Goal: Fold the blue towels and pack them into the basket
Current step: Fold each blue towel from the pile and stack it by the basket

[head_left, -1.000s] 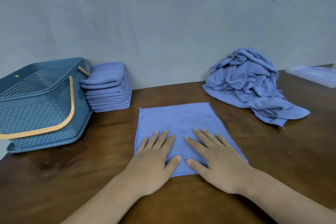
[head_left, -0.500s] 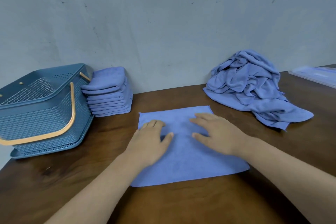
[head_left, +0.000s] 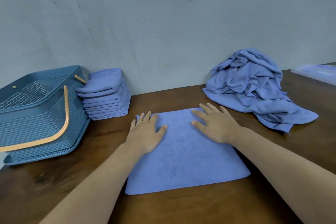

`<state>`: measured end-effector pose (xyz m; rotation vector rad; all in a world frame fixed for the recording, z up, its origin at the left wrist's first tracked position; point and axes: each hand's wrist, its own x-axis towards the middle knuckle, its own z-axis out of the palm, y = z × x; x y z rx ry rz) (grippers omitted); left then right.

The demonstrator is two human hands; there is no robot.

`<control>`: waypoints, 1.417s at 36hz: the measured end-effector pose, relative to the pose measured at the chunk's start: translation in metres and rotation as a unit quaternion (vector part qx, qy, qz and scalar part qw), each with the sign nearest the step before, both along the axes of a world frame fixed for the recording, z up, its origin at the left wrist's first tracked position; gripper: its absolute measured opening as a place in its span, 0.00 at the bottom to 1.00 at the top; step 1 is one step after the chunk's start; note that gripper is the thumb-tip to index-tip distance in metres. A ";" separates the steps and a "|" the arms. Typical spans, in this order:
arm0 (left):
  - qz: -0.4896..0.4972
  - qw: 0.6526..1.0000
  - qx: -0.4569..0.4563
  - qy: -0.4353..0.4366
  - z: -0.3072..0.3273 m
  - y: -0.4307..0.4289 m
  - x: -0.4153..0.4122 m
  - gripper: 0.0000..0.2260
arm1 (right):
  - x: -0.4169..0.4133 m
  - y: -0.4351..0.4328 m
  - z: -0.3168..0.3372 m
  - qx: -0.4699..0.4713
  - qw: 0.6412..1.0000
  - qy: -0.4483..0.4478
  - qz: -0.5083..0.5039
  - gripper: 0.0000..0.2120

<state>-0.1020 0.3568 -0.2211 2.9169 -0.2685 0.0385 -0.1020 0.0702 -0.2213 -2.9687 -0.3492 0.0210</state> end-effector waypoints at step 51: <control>-0.278 0.960 -0.012 -0.020 0.022 -0.031 -0.124 0.14 | -0.112 0.008 0.040 0.122 0.961 0.069 0.237 0.09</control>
